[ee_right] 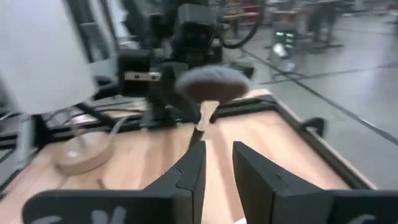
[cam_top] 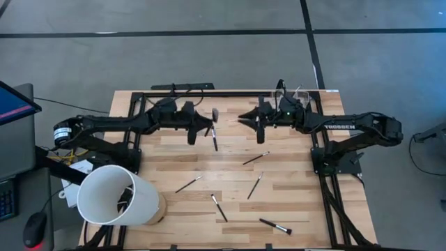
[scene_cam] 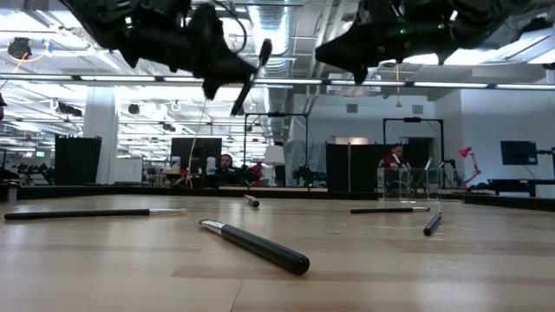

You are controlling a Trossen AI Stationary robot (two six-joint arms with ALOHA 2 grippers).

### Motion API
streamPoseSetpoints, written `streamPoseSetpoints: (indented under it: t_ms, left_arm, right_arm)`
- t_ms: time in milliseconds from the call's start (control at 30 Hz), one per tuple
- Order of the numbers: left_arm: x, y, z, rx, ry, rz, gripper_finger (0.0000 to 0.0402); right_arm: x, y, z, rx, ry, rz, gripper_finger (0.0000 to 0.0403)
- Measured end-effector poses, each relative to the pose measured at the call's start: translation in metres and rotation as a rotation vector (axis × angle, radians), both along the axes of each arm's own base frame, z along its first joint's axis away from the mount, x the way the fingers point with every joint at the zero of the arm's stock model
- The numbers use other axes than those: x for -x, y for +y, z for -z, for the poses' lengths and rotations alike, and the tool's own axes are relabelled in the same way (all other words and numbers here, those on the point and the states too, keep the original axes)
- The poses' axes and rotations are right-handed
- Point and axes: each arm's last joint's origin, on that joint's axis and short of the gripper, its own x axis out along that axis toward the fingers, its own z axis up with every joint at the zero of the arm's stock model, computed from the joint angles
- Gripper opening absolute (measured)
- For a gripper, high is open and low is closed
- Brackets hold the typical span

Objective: Put items in baskets/containers
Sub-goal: Put the highlighter brush into the right section of the transparent organizer

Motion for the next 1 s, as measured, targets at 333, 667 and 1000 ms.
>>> streamPoseSetpoints:
  t_ms: [333, 667, 1000]
  left_arm:
    - [0.003, -0.009, -0.006, -0.122, -0.345, 0.199, 0.0055]
    - [-0.025, -0.016, 0.0, -0.107, -0.405, 0.249, 0.0056]
    - [-0.032, -0.013, 0.005, -0.114, -0.414, 0.248, 0.0056]
  right_arm:
    - [-0.011, 0.037, -0.012, 0.032, -0.148, -0.139, 0.0134]
    - [-0.052, 0.036, 0.008, 0.021, -0.153, -0.111, 0.0171]
    - [-0.06, 0.015, 0.017, -0.022, -0.115, -0.112, 0.0161]
